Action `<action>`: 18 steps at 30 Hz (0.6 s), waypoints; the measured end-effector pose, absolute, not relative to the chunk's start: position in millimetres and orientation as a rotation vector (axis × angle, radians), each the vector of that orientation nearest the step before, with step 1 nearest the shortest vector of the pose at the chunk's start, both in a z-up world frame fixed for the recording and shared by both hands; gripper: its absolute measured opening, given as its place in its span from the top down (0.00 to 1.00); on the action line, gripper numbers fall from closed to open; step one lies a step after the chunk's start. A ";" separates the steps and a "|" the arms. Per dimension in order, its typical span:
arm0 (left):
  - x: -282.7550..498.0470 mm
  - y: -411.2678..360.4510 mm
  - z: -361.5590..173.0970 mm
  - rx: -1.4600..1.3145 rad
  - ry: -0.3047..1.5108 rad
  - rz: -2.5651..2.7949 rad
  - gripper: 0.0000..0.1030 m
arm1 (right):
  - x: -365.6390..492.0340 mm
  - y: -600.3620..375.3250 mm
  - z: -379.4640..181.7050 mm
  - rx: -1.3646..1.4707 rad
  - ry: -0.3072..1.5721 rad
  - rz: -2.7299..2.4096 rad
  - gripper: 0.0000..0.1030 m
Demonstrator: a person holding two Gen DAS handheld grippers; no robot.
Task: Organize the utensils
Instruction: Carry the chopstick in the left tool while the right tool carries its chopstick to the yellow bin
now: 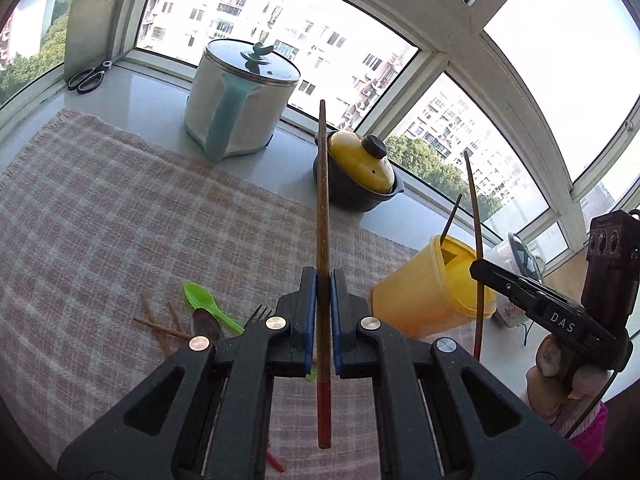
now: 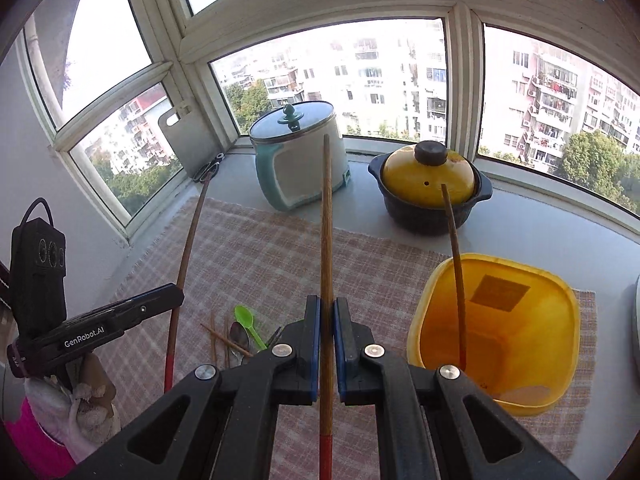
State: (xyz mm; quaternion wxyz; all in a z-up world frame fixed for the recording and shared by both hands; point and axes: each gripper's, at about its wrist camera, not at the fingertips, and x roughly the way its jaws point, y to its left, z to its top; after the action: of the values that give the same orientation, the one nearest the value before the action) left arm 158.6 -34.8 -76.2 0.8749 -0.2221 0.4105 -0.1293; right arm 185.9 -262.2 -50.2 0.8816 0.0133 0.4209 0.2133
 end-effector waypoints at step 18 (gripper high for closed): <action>215.8 -145.4 -41.7 -0.410 0.794 -0.436 0.95 | 192.2 -362.2 -16.9 0.096 0.765 0.259 0.96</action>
State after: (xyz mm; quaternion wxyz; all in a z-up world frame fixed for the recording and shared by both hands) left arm 215.8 -145.4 -41.7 0.8788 -0.1968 0.3810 -0.2092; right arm 192.2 -362.2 -16.9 0.9185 0.0469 0.3718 0.1260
